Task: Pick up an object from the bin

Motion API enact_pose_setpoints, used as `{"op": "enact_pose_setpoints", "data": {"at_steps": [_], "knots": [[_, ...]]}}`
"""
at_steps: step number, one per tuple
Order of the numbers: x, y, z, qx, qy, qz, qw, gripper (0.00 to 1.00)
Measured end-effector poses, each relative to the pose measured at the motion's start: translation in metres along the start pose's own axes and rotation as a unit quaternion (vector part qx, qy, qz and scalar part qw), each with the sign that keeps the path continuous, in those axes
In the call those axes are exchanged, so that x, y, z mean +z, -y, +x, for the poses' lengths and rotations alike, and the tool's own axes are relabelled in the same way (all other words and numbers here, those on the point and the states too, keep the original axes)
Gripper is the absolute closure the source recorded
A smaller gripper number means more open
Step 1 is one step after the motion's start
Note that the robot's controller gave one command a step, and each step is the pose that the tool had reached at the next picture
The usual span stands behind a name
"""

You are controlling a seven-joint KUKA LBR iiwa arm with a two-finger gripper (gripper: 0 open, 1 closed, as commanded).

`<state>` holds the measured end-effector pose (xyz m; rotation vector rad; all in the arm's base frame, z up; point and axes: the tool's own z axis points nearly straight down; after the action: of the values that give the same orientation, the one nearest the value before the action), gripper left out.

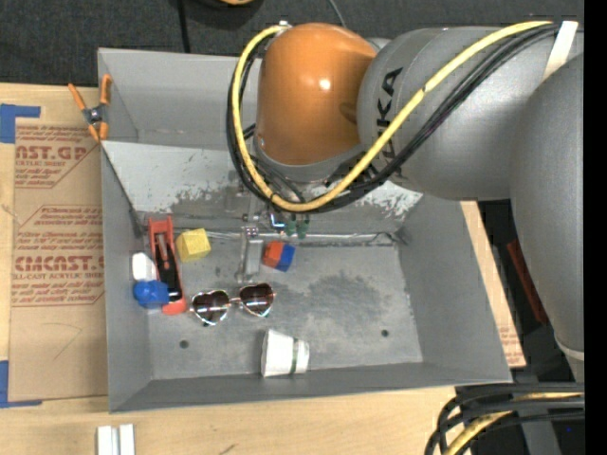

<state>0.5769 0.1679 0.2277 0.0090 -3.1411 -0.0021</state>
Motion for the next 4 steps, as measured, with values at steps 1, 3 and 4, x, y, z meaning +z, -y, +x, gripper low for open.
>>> {"op": "enact_pose_setpoints", "data": {"at_steps": [1,3,4], "knots": [[-0.004,-0.007,0.026,-0.1,-0.0004,0.0,0.995,0.0],[0.058,-0.022,0.035,-0.008,-0.0001,-0.001,1.0,0.0],[0.116,-0.024,0.031,-0.083,0.0041,-0.001,0.9966,0.0]]}}
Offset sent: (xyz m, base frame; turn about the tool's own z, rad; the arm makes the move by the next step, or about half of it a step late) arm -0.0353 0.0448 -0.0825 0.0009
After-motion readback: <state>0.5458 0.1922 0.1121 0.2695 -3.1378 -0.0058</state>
